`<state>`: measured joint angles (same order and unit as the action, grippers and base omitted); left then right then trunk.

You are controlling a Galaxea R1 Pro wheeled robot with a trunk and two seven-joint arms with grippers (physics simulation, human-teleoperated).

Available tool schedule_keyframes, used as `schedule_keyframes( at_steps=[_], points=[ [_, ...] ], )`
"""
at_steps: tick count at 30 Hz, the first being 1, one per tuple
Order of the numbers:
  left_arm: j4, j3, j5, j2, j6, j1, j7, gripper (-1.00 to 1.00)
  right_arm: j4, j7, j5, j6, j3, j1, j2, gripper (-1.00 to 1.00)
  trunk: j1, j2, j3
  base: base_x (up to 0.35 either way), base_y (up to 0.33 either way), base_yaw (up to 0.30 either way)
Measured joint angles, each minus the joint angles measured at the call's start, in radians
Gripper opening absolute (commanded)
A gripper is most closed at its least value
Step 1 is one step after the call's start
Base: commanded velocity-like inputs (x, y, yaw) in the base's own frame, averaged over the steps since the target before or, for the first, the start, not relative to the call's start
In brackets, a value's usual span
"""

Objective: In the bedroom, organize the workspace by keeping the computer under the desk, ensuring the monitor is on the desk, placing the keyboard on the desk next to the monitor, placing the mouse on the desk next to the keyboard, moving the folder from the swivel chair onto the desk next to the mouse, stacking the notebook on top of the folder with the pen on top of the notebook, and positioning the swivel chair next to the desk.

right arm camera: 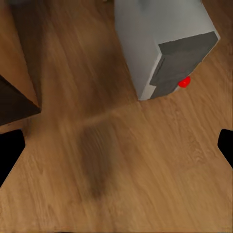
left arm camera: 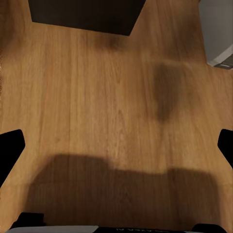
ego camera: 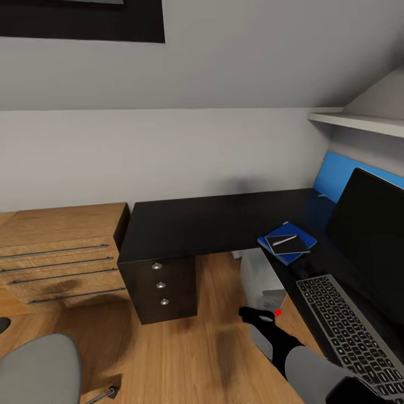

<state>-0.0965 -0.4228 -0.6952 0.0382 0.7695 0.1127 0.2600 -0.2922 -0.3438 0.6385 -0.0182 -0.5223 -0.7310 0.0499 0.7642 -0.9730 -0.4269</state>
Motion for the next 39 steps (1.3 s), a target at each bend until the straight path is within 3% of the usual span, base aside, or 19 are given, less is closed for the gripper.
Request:
schedule_keyframes(
  at_steps=[5, 10, 18, 20, 21, 25, 30, 32, 36, 39],
  points=[
    [0.0, 0.0, -0.003, -0.001, -0.001, 0.0, -0.003, 1.0, 0.118, 0.079, -0.07, 0.099, -0.009, 0.003, 0.04, 1.0, 0.019, -0.035, -0.016, 0.0, 0.0, 0.0],
    [0.0, 0.002, -0.008, -0.001, -0.004, 0.0, -0.013, 1.0, 0.212, 0.097, -0.121, 0.202, -0.01, 0.003, 0.068, 1.0, 0.038, -0.07, -0.031, 0.0, 0.0, 0.0],
    [-0.033, -0.001, -0.036, 0.005, -0.056, 0.0, -0.169, 1.0, 0.284, 0.103, -0.141, 0.291, -0.008, 0.032, 0.08, 1.0, 0.069, -0.126, -0.056, 0.0, 0.0, 0.0],
    [-0.068, 0.0, -0.037, 0.004, -0.104, 0.0, -0.188, 1.0, 0.288, 0.102, -0.142, 0.299, -0.008, 0.041, 0.081, 1.0, 0.077, -0.14, -0.063, 0.0, 0.0, 0.0],
    [-0.124, -0.001, -0.036, 0.004, -0.182, 0.0, -0.201, 1.0, 0.289, 0.1, -0.142, 0.32, -0.007, 0.063, 0.083, 1.0, 0.081, -0.147, -0.066, 0.0, 0.0, 0.0],
    [-0.217, 0.002, -0.032, 0.006, -0.304, 0.0, -0.225, 1.0, 0.29, 0.097, -0.143, 0.374, -0.009, 0.103, 0.085, 1.0, 0.096, -0.175, -0.078, 0.0, 0.0, 0.0],
    [-0.334, 0.005, -0.026, 0.006, -0.46, 0.001, -0.339, 1.0, 0.291, 0.095, -0.146, 0.402, -0.01, 0.127, 0.087, 1.0, 0.115, -0.21, -0.094, 0.0, 0.0, 0.0],
    [-0.391, 0.005, -0.004, 0.006, -0.525, 0.008, -0.39, 1.0, 0.292, 0.097, -0.149, 0.407, -0.009, 0.142, 0.086, 1.0, 0.123, -0.224, -0.1, 0.0, 0.0, 0.0],
    [-0.46, 0.005, 0.018, 0.006, -0.597, 0.022, -0.421, 1.0, 0.292, 0.1, -0.159, 0.413, -0.009, 0.155, 0.084, 1.0, 0.138, -0.252, -0.113, 0.0, 0.0, 0.0],
    [-0.48, 0.006, 0.022, 0.003, -0.605, 0.026, -0.428, 1.0, 0.292, 0.102, -0.163, 0.422, -0.009, 0.164, 0.085, 1.0, 0.15, -0.273, -0.122, 0.0, 0.0, 0.0]
  ],
)
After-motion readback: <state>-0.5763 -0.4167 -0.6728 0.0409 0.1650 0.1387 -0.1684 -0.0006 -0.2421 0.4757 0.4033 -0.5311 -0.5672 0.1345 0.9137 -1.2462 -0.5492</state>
